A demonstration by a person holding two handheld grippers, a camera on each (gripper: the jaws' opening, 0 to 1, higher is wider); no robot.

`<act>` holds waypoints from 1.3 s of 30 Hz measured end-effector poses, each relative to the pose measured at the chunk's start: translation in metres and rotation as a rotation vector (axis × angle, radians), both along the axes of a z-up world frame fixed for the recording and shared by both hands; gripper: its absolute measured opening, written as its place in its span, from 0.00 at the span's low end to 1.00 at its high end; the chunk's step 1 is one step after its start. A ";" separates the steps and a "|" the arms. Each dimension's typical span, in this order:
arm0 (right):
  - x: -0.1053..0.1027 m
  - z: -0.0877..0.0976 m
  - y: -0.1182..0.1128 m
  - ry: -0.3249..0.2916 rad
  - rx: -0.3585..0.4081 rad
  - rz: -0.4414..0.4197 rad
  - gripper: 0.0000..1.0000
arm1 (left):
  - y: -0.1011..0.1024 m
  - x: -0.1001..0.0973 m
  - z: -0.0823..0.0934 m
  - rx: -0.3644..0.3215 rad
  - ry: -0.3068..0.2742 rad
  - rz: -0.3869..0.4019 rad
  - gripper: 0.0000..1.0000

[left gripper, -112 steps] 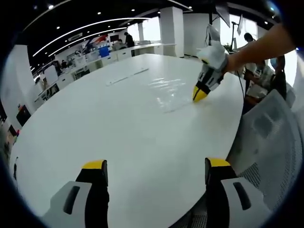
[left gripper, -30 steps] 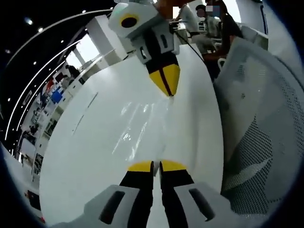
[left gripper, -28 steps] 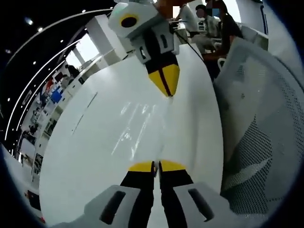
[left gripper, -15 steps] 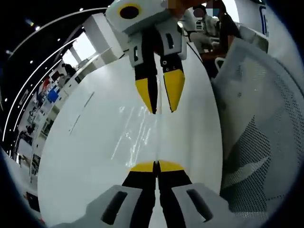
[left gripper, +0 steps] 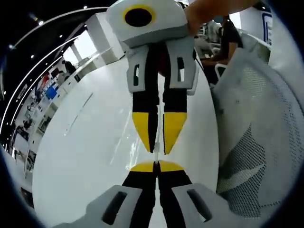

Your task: Open the resealable bag by pulling the two sides of the seal apart until the entire bag opening is separated and visibly accessible.

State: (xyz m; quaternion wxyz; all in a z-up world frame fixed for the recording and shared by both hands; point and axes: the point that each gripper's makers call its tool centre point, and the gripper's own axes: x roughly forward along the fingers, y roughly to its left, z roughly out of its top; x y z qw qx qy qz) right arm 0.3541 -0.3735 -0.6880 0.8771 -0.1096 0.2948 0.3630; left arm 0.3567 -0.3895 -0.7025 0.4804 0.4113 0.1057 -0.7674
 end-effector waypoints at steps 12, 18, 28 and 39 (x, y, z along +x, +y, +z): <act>0.001 -0.002 -0.004 0.018 -0.021 -0.004 0.01 | -0.003 0.000 0.000 -0.007 0.023 0.014 0.00; 0.000 -0.009 -0.006 0.033 -0.032 -0.008 0.01 | -0.003 -0.001 0.000 -0.009 0.027 0.015 0.00; -0.001 -0.010 -0.003 0.059 -0.018 -0.022 0.00 | -0.003 -0.001 -0.001 0.009 0.013 0.010 0.00; -0.002 -0.009 -0.011 0.060 -0.041 -0.043 0.00 | -0.007 0.002 -0.002 0.016 0.027 0.039 0.00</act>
